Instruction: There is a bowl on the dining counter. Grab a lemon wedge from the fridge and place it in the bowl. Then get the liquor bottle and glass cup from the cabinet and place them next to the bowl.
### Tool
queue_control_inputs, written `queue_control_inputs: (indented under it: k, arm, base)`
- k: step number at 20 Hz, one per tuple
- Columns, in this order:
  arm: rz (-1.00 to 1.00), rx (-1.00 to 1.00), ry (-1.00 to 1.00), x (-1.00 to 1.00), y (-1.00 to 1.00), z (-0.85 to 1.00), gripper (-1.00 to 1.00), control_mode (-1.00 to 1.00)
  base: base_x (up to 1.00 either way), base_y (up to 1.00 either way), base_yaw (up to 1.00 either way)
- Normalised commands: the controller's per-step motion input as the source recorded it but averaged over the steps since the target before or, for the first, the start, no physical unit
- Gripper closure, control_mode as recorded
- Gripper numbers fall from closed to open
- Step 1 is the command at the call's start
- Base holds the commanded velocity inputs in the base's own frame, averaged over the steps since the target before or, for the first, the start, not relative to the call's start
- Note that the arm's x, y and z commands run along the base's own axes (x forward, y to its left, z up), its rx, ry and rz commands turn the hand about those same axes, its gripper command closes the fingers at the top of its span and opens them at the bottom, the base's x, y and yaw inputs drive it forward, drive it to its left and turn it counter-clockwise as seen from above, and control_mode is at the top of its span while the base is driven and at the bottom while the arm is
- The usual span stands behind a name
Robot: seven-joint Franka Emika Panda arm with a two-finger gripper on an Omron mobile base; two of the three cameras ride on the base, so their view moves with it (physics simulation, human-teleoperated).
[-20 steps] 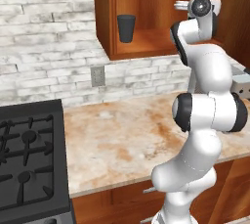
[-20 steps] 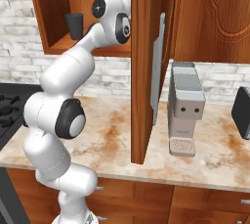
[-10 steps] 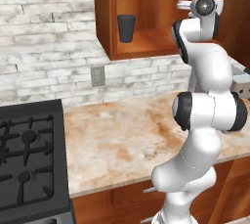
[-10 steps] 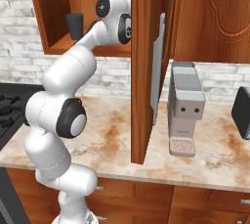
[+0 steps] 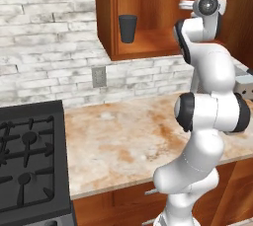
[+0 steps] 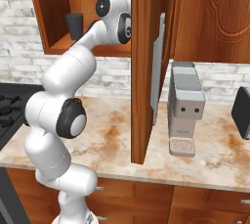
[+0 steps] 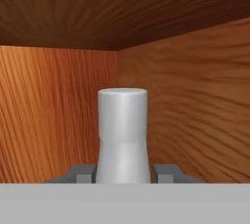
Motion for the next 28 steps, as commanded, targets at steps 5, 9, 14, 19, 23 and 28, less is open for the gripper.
queue_control_inputs:
  k: [5, 9, 14, 19, 23, 28]
  arm:
    - [0.00, 0.00, 0.00, -0.44, 0.25, -0.09, 1.00, -1.00]
    - [0.00, 0.00, -0.01, -0.94, 0.70, -0.01, 1.00, -1.00]
    - [0.00, 0.00, 0.00, -1.00, 0.95, 0.00, 1.00, -1.00]
    - [0.00, 0.00, 0.00, -1.00, 0.89, 0.08, 1.00, -1.00]
    - [0.00, 0.00, 0.00, -1.00, 0.67, 0.10, 1.00, -1.00]
    - [-0.02, 0.05, -0.10, -1.00, 0.13, 0.23, 1.00, -1.00]
  base:
    - [0.00, 0.00, 0.00]
    - [0.00, 0.00, 0.00]
    - [0.00, 0.00, 0.00]
    - [0.00, 0.00, 0.00]
    - [0.00, 0.00, 0.00]
    - [0.00, 0.00, 0.00]
